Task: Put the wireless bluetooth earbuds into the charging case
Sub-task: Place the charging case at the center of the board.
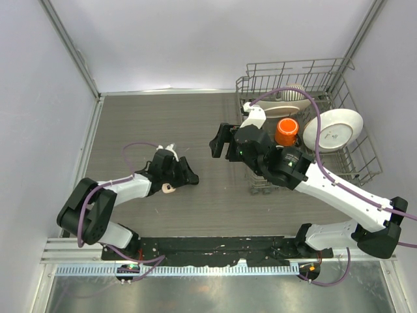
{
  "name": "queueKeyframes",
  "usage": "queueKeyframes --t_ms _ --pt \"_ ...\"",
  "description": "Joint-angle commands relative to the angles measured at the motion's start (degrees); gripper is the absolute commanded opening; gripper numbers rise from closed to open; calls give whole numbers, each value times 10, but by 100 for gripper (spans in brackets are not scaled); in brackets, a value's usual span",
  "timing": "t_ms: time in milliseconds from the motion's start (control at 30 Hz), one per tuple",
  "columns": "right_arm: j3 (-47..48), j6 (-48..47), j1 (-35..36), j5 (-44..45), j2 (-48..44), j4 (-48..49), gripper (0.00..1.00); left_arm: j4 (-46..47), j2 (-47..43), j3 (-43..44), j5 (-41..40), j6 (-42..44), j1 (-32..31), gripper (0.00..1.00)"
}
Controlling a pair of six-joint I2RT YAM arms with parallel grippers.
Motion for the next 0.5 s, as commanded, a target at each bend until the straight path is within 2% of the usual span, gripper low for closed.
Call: queueKeyframes --t_ms 0,467 --pt "13 0 -2 8 -5 9 85 -7 -20 16 -7 16 -3 54" --pt "11 0 -2 2 3 7 85 -99 -98 49 -53 46 -3 61"
